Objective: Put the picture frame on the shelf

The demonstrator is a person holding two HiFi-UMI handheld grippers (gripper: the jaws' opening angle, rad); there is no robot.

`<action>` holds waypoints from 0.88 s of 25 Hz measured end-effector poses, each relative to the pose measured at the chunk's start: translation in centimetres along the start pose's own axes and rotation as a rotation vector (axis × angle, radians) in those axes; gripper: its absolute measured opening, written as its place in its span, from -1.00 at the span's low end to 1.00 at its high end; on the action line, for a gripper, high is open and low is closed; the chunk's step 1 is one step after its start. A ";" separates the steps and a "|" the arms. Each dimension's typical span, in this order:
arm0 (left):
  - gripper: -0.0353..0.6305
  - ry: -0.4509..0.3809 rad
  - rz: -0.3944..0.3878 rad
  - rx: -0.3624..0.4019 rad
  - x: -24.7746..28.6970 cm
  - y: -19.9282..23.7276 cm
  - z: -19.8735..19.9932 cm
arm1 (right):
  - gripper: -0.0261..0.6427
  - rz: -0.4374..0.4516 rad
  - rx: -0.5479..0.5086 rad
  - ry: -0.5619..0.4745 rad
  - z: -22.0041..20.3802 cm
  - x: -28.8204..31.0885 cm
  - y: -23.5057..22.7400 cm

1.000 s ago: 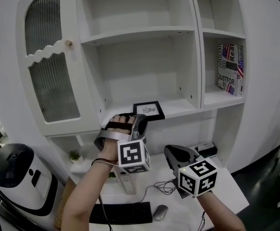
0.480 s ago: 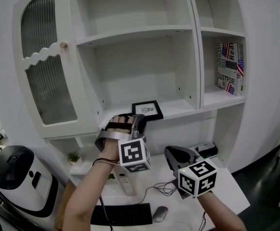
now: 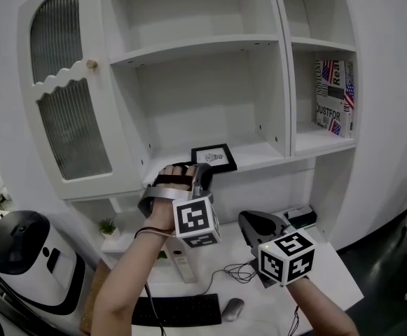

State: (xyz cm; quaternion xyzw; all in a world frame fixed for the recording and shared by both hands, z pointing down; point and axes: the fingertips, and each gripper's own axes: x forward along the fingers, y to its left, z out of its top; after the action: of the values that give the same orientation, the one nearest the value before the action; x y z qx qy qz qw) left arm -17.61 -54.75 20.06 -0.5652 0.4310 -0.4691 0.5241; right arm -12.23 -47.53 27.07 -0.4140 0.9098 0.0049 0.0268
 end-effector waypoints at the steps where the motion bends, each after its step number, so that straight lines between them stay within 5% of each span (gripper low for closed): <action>1: -0.71 0.003 -0.002 -0.002 0.0 0.0 -0.1 | -0.92 0.000 0.000 0.000 0.0 -0.1 0.1; 13: -0.60 -0.006 0.002 -0.064 -0.8 0.0 0.3 | -0.92 -0.022 0.001 0.001 0.1 -2.0 -0.2; 22: -0.60 -0.041 0.026 -0.228 -5.2 -0.2 0.8 | -0.92 -0.023 0.005 0.011 -0.5 -3.9 0.4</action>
State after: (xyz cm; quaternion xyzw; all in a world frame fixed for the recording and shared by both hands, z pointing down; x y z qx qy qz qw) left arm -17.81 -49.49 19.83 -0.6250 0.4781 -0.3984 0.4712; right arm -9.99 -44.35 27.76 -0.4245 0.9051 -0.0001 0.0230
